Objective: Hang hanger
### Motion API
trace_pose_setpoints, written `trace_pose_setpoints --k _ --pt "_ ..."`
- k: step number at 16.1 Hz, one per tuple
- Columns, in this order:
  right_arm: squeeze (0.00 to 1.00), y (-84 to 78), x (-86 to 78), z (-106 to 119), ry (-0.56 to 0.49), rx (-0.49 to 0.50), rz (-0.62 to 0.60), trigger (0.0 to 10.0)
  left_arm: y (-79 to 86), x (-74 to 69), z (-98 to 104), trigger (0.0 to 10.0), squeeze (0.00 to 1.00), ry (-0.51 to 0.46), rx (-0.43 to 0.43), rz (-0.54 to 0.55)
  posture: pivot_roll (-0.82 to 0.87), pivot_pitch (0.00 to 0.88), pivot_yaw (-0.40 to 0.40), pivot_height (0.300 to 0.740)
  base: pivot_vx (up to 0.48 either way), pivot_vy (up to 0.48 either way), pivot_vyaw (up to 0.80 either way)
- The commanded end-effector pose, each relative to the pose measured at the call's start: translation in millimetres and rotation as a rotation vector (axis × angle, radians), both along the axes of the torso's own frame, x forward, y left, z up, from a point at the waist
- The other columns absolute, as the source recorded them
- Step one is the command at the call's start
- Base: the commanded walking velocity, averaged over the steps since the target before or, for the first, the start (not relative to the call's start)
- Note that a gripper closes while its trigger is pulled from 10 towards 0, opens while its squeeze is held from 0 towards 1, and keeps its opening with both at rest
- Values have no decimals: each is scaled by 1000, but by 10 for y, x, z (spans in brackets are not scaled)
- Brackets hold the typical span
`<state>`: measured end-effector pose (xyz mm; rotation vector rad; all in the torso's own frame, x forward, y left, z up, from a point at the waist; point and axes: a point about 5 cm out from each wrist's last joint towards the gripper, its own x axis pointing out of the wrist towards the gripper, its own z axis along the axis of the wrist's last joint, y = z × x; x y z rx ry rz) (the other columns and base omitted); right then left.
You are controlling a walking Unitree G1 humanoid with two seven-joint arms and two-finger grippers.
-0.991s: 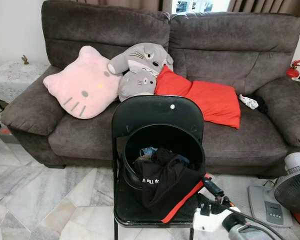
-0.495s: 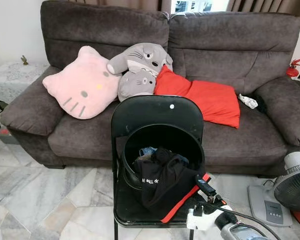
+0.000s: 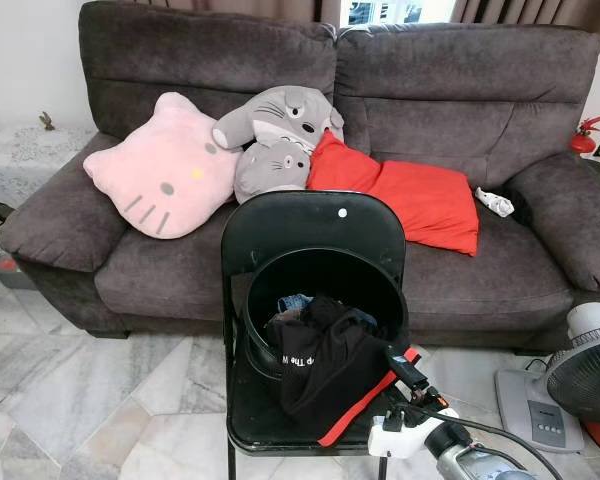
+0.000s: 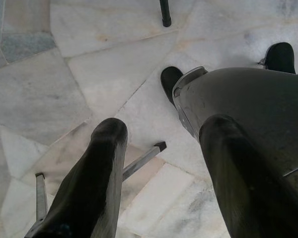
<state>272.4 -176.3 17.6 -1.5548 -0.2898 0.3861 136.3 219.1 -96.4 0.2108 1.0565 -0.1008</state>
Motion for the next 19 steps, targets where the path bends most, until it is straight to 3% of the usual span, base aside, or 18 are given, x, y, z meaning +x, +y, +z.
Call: trace_pose_setpoints --k 1,13,19 --pt "0 29 4 31 -17 13 24 10000 -27 -62 -29 10000 0 26 -9 -1 -126 72 6 740 0 0 0" --pt "0 108 -248 245 -25 126 113 10000 -28 -65 -30 10000 0 28 -11 -1 -138 65 -3 740 0 0 0" --pt "0 11 -88 376 -25 150 -7 10000 -25 -67 -30 10000 0 28 -11 -1 -138 72 -2 740 0 0 0"
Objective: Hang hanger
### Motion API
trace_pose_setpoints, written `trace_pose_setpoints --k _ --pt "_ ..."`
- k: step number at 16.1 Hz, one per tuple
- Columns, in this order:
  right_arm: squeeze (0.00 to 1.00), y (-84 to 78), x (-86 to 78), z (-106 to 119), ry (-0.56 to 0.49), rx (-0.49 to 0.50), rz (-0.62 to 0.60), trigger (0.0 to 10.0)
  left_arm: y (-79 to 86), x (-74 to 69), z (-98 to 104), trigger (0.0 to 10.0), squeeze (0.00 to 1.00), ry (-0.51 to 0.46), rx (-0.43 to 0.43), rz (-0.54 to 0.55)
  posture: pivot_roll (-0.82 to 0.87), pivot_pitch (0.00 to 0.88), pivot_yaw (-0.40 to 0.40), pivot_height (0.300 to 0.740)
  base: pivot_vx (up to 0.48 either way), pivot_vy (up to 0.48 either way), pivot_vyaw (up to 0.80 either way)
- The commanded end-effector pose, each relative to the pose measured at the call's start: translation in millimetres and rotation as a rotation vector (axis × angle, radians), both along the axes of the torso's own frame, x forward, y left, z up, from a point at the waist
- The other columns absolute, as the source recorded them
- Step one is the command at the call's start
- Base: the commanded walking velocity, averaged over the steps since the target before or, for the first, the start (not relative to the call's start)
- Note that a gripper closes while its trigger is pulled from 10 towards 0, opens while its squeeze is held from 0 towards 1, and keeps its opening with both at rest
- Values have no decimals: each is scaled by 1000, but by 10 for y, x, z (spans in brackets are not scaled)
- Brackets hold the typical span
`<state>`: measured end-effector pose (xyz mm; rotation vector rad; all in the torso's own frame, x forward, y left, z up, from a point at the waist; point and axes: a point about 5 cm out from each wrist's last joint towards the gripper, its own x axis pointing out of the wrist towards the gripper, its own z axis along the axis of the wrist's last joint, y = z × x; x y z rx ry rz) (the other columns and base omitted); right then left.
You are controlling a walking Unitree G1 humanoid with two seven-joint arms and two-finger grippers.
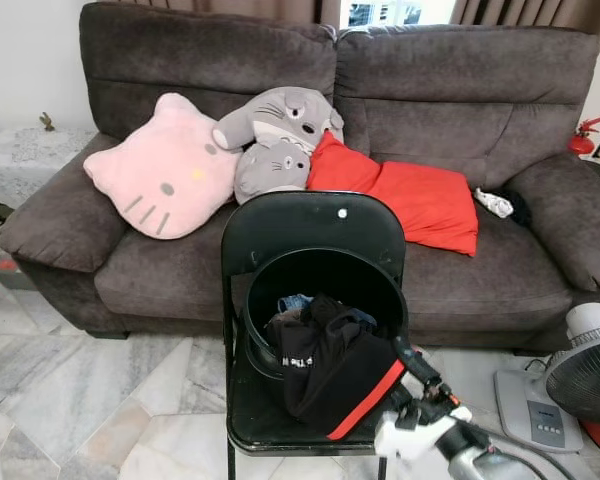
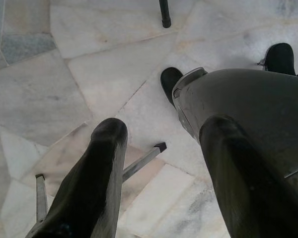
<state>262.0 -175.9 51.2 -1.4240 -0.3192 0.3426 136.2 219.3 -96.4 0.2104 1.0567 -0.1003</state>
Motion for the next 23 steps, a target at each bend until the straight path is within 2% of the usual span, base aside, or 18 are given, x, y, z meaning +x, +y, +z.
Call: trace_pose_setpoints --k 1,4,7,8,10,15,16,17,23 --pt "0 18 53 33 27 50 -13 10000 -27 -65 -30 10000 0 28 -11 -3 -136 72 0 740 0 0 0" --pt "0 88 105 54 46 69 19 10000 -27 -64 -30 10000 0 28 -10 -3 -131 73 1 740 0 0 0" --pt "0 157 138 40 125 73 84 10000 -27 -62 -29 10000 0 28 -10 -2 -129 73 2 740 0 0 0" --pt "0 190 126 6 179 73 128 10000 -28 -62 -29 10000 0 28 -11 -3 -129 73 2 740 0 0 0" --pt "0 207 120 -8 206 62 166 10000 -29 -63 -30 10000 0 27 -11 -2 -126 74 3 740 0 0 0" --pt "0 235 153 64 181 60 228 10000 -30 -65 -30 10000 0 27 -10 -1 -122 70 2 740 0 0 0" --pt "0 235 157 78 170 66 231 4706 -30 -65 -30 10000 0 27 -9 -1 -122 68 2 740 0 0 0" --pt "0 235 157 91 166 70 235 0 -30 -65 -30 10000 0 27 -9 -3 -123 66 3 740 0 0 0" --pt "0 220 122 38 191 74 236 0 -30 -68 -31 10000 0 28 -9 -7 -125 62 3 740 0 0 0"
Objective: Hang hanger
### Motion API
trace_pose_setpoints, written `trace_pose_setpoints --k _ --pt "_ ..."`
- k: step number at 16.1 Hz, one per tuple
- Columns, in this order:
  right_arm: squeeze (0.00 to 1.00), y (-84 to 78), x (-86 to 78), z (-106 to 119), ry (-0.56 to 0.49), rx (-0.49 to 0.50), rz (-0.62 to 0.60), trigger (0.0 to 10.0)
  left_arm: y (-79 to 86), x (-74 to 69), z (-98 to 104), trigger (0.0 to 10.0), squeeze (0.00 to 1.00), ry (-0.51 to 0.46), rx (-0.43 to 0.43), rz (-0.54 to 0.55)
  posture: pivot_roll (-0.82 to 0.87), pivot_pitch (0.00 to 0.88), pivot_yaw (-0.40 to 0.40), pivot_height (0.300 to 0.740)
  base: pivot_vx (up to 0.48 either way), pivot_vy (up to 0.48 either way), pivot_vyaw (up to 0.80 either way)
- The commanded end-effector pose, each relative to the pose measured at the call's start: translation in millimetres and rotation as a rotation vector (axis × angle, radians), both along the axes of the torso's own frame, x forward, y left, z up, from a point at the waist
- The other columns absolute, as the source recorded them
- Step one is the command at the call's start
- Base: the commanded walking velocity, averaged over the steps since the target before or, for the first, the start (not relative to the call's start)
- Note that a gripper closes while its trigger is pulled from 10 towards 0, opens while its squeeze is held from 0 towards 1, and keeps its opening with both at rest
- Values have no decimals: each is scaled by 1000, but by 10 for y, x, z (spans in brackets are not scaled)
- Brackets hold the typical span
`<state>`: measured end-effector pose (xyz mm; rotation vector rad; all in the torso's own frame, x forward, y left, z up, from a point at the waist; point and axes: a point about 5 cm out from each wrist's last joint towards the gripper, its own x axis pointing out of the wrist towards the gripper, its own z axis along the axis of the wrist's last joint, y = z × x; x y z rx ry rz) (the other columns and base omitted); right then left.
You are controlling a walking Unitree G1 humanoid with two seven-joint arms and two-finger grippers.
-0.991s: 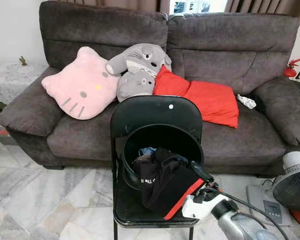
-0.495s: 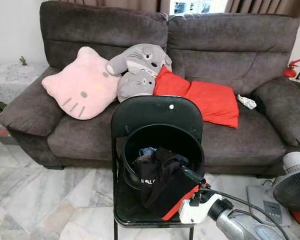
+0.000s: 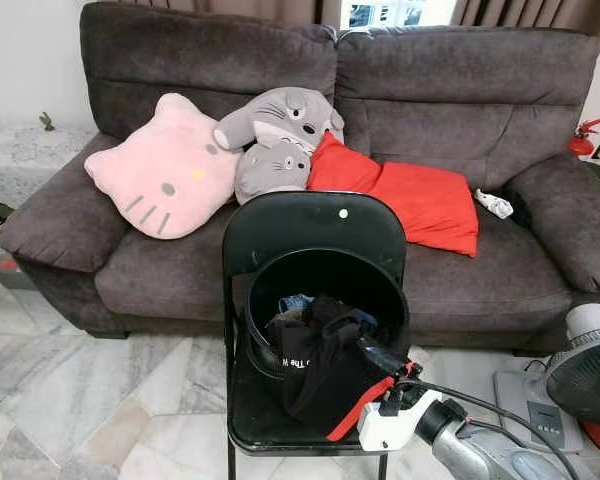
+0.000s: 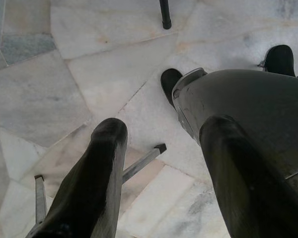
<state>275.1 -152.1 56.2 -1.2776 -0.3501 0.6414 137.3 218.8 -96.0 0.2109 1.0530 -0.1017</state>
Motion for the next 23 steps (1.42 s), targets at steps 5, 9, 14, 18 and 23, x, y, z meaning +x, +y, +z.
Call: trace_pose_setpoints --k 5,9,14,18,23 --pt "0 -93 80 34 32 104 -128 0 -21 -81 -34 10000 0 31 -7 -4 -124 71 4 740 0 0 0" --pt "0 -96 124 69 46 166 -172 0 -20 -79 -33 10000 0 31 -7 -4 -123 73 6 740 0 0 0" --pt "0 -105 183 88 115 270 -238 0 -18 -79 -33 10000 0 31 -7 -3 -122 77 7 740 0 0 0" --pt "0 -142 253 146 170 411 -331 0 -17 -79 -33 10000 0 31 -7 -3 -121 78 6 740 0 0 0" --pt "0 -279 510 495 245 934 -557 0 -13 -79 -32 10000 0 32 -6 -6 -121 76 10 740 0 0 0"
